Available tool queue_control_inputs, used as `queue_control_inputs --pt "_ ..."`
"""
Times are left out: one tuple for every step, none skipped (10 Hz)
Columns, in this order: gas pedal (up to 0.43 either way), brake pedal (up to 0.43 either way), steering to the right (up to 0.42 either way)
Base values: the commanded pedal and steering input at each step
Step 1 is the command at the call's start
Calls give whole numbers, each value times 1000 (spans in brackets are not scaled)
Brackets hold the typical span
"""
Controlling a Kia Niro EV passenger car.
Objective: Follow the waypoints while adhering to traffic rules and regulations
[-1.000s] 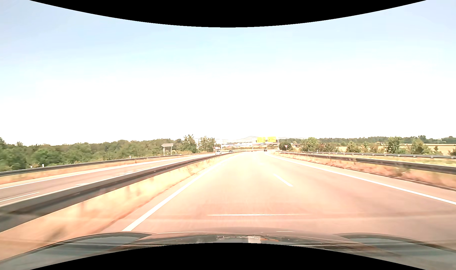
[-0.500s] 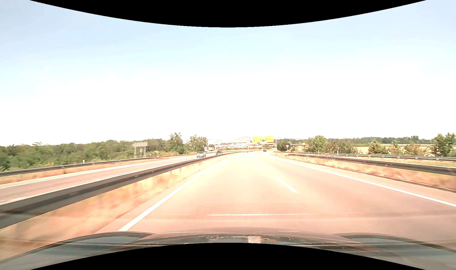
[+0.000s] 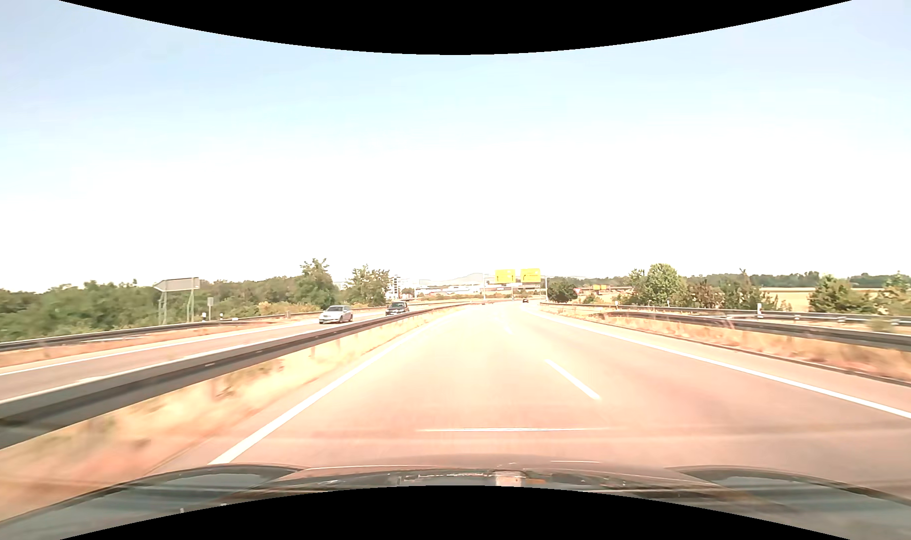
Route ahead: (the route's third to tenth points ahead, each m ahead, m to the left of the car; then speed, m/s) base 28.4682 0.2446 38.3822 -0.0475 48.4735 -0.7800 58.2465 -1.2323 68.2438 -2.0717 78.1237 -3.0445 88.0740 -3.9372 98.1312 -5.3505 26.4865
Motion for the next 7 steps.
queue_control_inputs --pt "118 0 14" --pt "118 0 14" --pt "118 0 14" --pt "118 0 14" --pt "118 0 14" --pt "118 0 13" --pt "118 0 13"
